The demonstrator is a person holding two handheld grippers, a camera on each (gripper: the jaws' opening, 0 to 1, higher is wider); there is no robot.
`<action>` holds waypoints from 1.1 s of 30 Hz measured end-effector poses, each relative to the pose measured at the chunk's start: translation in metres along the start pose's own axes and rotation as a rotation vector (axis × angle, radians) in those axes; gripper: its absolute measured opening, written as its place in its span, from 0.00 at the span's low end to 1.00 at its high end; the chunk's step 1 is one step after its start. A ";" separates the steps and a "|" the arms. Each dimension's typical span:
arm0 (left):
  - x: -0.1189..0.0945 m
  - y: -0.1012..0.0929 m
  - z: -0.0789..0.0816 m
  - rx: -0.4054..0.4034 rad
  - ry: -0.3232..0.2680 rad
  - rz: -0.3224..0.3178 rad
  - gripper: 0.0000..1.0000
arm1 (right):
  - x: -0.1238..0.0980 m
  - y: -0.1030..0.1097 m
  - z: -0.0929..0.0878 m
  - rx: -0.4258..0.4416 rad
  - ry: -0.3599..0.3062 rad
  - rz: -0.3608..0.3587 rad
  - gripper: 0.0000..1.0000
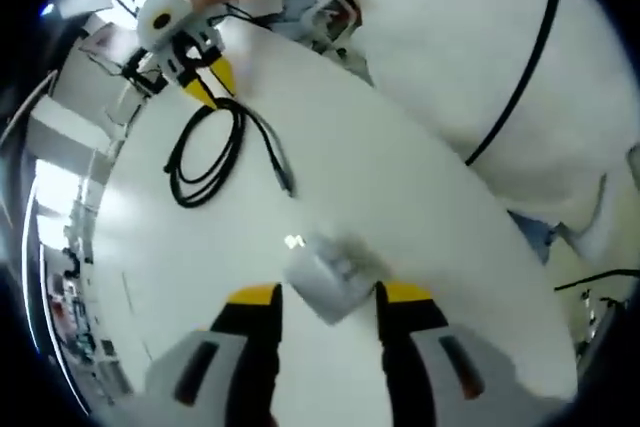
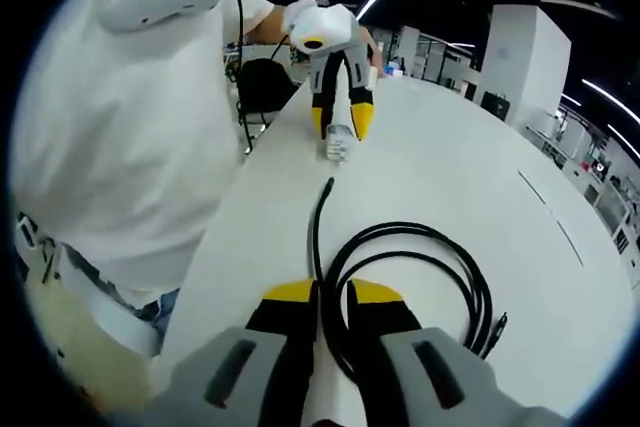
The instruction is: Plug the desk Type‑C cable into the charger adapter.
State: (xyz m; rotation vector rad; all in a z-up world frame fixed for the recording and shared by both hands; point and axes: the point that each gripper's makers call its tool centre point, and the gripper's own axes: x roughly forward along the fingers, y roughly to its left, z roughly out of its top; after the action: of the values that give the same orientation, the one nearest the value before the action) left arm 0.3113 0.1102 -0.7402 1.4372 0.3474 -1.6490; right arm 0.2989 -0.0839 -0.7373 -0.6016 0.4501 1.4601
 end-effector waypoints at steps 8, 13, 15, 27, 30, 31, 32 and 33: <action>0.003 -0.006 0.006 0.194 0.042 -0.060 0.44 | -0.001 -0.001 0.000 -0.001 0.002 0.001 0.10; 0.007 -0.005 0.003 0.267 0.075 -0.079 0.43 | -0.002 0.000 -0.001 0.002 0.005 0.002 0.10; 0.009 -0.004 0.001 0.275 0.080 -0.081 0.44 | -0.002 0.000 -0.001 0.004 0.005 0.000 0.10; 0.009 -0.004 0.000 0.249 0.082 -0.086 0.39 | -0.002 -0.001 -0.003 0.007 0.004 -0.001 0.10; 0.009 -0.003 -0.001 0.204 0.085 -0.069 0.39 | -0.002 -0.001 -0.003 0.007 0.004 -0.002 0.10; 0.009 -0.003 -0.002 0.178 0.090 -0.064 0.39 | -0.002 -0.001 -0.003 0.007 0.004 -0.002 0.10; 0.009 -0.002 -0.003 0.152 0.099 -0.058 0.39 | -0.002 -0.001 -0.003 0.006 0.003 -0.002 0.10; 0.009 -0.001 -0.003 0.139 0.106 -0.052 0.39 | -0.002 -0.001 -0.002 0.005 0.003 -0.001 0.10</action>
State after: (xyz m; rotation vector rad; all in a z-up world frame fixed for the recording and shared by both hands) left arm 0.3134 0.1087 -0.7498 1.6360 0.3375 -1.6696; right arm 0.2999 -0.0866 -0.7381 -0.6000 0.4551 1.4571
